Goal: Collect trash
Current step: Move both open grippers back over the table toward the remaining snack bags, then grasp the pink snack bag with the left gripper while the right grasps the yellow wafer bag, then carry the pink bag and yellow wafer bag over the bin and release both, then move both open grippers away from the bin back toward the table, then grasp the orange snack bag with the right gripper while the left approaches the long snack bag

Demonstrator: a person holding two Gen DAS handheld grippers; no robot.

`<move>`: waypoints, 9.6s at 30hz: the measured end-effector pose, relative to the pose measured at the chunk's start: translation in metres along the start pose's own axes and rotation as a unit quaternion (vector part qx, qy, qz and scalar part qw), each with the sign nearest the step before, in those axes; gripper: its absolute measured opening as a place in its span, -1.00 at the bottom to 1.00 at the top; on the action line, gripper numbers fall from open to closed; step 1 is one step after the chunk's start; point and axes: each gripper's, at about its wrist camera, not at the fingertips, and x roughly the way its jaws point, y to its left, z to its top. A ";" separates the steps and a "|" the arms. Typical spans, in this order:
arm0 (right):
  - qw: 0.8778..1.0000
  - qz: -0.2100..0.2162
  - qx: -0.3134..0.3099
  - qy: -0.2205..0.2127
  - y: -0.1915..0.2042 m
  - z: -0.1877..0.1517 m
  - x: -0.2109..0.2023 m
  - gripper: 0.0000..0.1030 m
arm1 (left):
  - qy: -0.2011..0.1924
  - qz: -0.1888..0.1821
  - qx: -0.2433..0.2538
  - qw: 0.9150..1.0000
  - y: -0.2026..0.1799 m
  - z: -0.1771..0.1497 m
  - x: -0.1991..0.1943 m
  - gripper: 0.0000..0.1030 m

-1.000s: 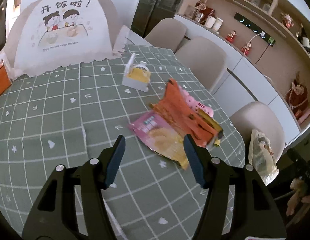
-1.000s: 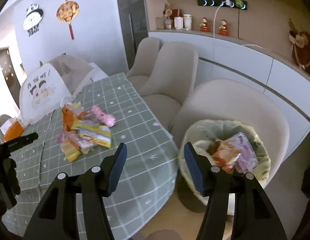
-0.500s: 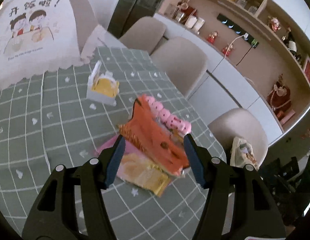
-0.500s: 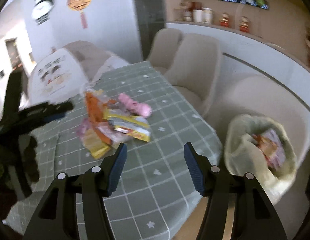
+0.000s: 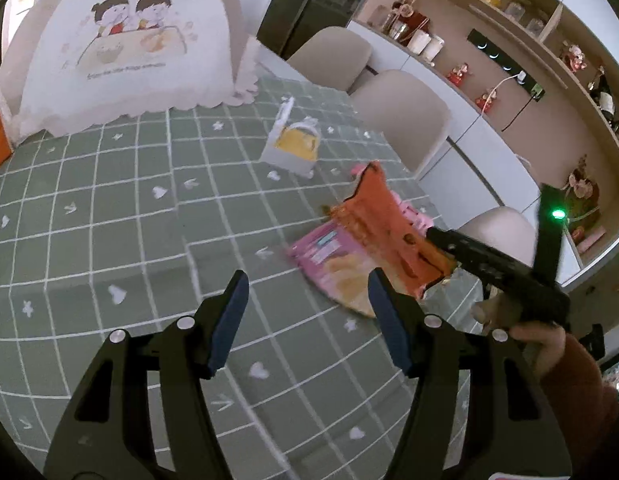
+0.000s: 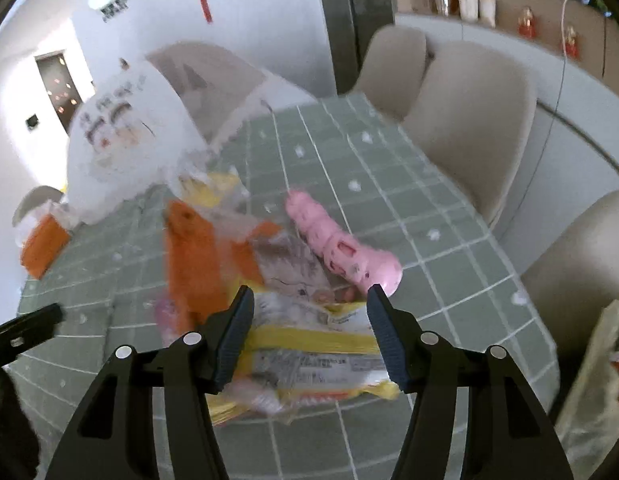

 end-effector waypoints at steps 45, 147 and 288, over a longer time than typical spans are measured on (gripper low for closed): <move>0.971 0.037 0.238 0.002 -0.044 -0.103 -0.045 -0.15 | 0.038 -0.011 -0.009 0.999 0.003 -0.046 0.003 0.15; 0.970 -0.105 0.068 -0.208 -0.059 -0.113 -0.325 -0.90 | -0.121 -0.144 0.184 0.965 -0.191 0.022 -0.105 -0.85; 0.996 -0.049 0.048 0.054 -0.034 -0.104 -0.065 0.01 | 0.052 -0.023 0.143 0.988 -0.030 0.013 0.061 0.17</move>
